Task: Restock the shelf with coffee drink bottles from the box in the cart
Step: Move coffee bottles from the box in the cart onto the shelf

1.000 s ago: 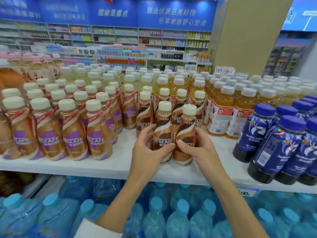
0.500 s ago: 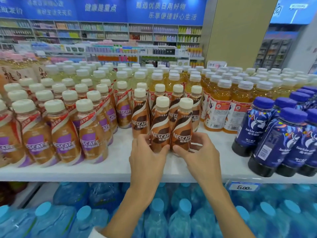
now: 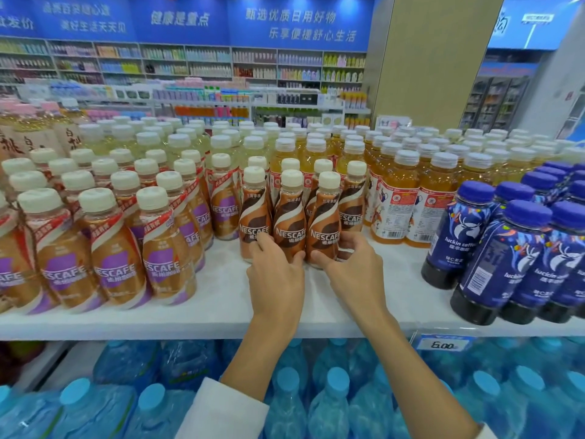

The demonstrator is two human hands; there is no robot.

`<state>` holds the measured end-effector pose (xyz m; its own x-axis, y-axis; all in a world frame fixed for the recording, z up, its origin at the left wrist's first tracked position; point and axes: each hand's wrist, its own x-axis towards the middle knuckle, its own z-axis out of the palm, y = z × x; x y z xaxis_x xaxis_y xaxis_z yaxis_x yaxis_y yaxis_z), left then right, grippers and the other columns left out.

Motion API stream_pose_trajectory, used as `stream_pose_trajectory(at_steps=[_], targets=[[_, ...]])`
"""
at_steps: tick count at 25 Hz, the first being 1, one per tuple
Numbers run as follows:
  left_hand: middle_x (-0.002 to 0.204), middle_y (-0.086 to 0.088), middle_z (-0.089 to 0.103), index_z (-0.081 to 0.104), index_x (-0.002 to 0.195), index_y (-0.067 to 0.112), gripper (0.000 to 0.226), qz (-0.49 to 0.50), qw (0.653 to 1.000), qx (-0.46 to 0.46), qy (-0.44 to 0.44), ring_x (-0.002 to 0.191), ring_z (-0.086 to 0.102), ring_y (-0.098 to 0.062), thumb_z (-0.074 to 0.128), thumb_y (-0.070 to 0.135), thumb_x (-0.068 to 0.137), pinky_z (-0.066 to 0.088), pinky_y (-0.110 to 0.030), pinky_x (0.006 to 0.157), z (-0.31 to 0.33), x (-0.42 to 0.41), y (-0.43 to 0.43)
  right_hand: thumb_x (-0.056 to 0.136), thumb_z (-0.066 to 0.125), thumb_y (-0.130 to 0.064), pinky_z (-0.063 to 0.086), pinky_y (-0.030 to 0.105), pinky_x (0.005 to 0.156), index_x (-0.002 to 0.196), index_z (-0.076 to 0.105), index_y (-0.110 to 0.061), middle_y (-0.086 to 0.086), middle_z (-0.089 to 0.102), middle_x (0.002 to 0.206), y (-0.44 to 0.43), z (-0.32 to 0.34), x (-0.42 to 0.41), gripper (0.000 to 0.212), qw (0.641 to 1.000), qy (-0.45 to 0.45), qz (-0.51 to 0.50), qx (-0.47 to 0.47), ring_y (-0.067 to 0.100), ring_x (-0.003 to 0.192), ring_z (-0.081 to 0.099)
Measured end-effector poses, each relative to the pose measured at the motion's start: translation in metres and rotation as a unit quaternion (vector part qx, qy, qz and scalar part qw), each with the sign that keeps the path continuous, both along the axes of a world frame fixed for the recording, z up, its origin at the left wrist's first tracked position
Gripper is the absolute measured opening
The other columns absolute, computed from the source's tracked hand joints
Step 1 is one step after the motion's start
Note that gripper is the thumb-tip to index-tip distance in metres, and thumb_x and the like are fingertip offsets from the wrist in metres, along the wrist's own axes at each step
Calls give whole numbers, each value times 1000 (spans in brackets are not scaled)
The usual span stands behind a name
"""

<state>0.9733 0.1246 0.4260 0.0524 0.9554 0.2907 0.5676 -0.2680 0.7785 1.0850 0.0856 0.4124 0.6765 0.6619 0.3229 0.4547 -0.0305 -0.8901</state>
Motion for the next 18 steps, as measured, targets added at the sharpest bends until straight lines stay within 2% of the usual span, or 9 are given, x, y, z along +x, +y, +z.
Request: stream_pose_trajectory(at_steps=[7, 13, 16, 18], targets=[[127, -7, 53, 46, 123, 15, 44, 10, 1000, 4, 2, 112, 58, -27, 69, 38, 93, 33, -25, 83, -3, 0, 3, 74, 89, -32, 57, 35, 92, 118, 62, -23, -8, 71, 111, 7, 2, 2, 52, 1000, -6, -10, -4, 10, 101, 68], [127, -7, 55, 47, 126, 15, 43, 8, 1000, 9, 0, 114, 59, -26, 68, 35, 94, 36, -23, 83, -4, 0, 4, 77, 87, -33, 56, 31, 93, 121, 59, -22, -5, 70, 116, 5, 2, 1, 53, 1000, -21, -11, -8, 12, 104, 67], [130, -7, 55, 47, 127, 15, 46, 14, 1000, 12, 5, 115, 60, -26, 69, 37, 93, 47, -29, 91, -4, 1, 5, 78, 87, -33, 56, 32, 93, 123, 59, -22, -5, 69, 118, 5, 2, 0, 54, 1000, -23, -9, -8, 12, 105, 67], [131, -7, 54, 46, 129, 16, 49, 17, 1000, 15, 11, 116, 60, -26, 69, 39, 92, 48, -32, 94, -4, 1, 6, 78, 86, -33, 56, 31, 93, 122, 58, -22, -6, 69, 117, 5, 2, 0, 54, 1000, -23, -7, -8, 11, 104, 66]])
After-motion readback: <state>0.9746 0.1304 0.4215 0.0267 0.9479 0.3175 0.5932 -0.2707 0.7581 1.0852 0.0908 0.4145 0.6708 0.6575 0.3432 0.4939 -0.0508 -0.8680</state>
